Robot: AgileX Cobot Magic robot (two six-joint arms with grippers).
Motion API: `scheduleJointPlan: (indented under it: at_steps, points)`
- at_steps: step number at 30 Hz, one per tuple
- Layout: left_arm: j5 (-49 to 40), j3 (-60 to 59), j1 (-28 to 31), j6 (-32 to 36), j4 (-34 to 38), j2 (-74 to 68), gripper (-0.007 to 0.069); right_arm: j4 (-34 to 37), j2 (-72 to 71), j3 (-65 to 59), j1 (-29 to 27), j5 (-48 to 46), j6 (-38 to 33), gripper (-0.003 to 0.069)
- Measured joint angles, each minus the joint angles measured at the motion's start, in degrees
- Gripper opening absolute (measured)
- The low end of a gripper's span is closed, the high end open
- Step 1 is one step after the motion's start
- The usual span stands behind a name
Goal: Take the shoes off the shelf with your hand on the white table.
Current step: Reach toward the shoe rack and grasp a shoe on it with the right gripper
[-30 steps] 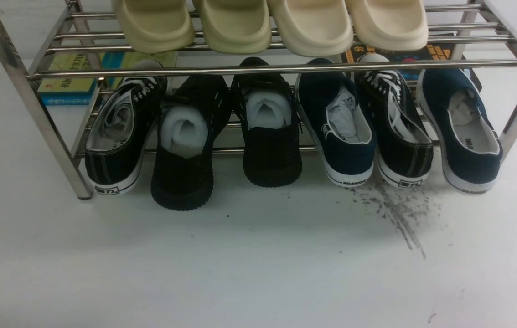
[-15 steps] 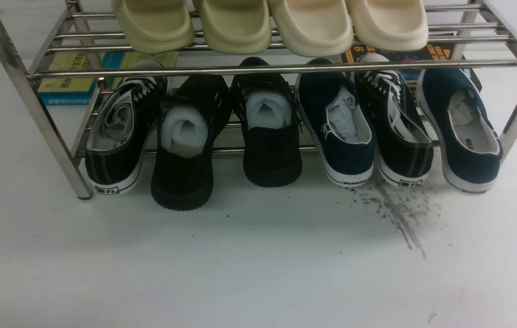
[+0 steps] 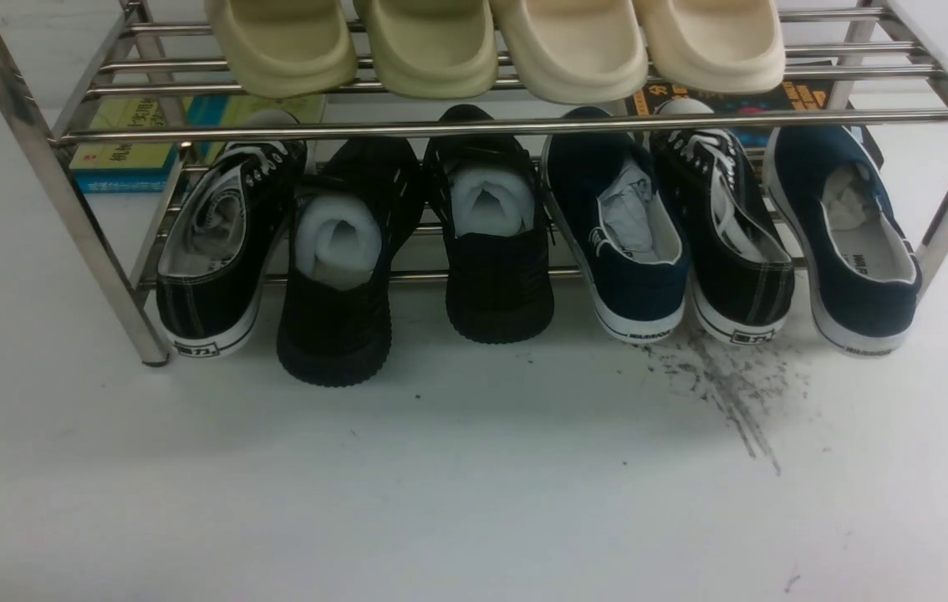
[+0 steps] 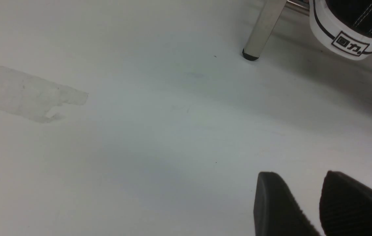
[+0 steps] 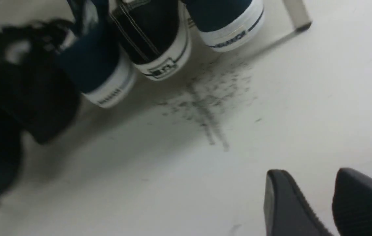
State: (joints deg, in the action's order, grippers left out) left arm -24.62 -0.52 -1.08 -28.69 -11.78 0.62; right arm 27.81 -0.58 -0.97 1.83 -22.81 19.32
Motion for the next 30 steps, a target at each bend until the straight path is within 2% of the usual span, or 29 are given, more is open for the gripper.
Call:
scheduleJointPlan:
  at_steps: [2, 5, 13, 18, 22, 24, 27, 28, 30]
  points:
    - [0.0, 0.0, 0.0, 0.0, 0.0, 0.0, 0.0242, 6.5, 0.0, -0.2, 0.0, -0.2, 2.4, 0.0241]
    - [0.0, 0.0, 0.0, 0.0, 0.0, 0.0, 0.0242, 10.1, 0.0, -0.3, 0.0, -0.3, 3.2, 0.0241]
    - [0.0, 0.0, 0.0, 0.0, 0.0, 0.0, 0.0242, 10.4, 0.0, -0.4, 0.0, -0.1, 3.2, 0.0239]
    - [0.0, 0.0, 0.0, 0.0, 0.0, 0.0, 0.0242, 9.9, 0.0, 3.8, 0.0, 1.0, -3.4, 0.0185]
    - [0.0, 0.0, 0.0, 0.0, 0.0, 0.0, 0.0242, 6.4, 3.2, 15.4, 0.0, 3.0, -14.9, 0.0046]
    - [0.0, 0.0, 0.0, 0.0, 0.0, 0.0, 0.0242, 4.2, 6.4, 19.4, 0.0, 2.6, -18.1, 0.0002]
    - [0.0, 0.0, 0.0, 0.0, 0.0, 0.0, 0.0242, -1.6, 15.5, 26.8, 0.0, -2.7, -21.1, -0.0006]
    - [0.0, 0.0, 0.0, 0.0, 0.0, 0.0, 0.0242, -1.6, 15.5, 26.8, 0.0, -2.7, -21.1, -0.0006]
    - [0.0, 0.0, 0.0, 0.0, 0.0, 0.0, 0.0242, -5.9, 24.2, 32.0, 0.0, -10.1, -21.4, -0.0001]
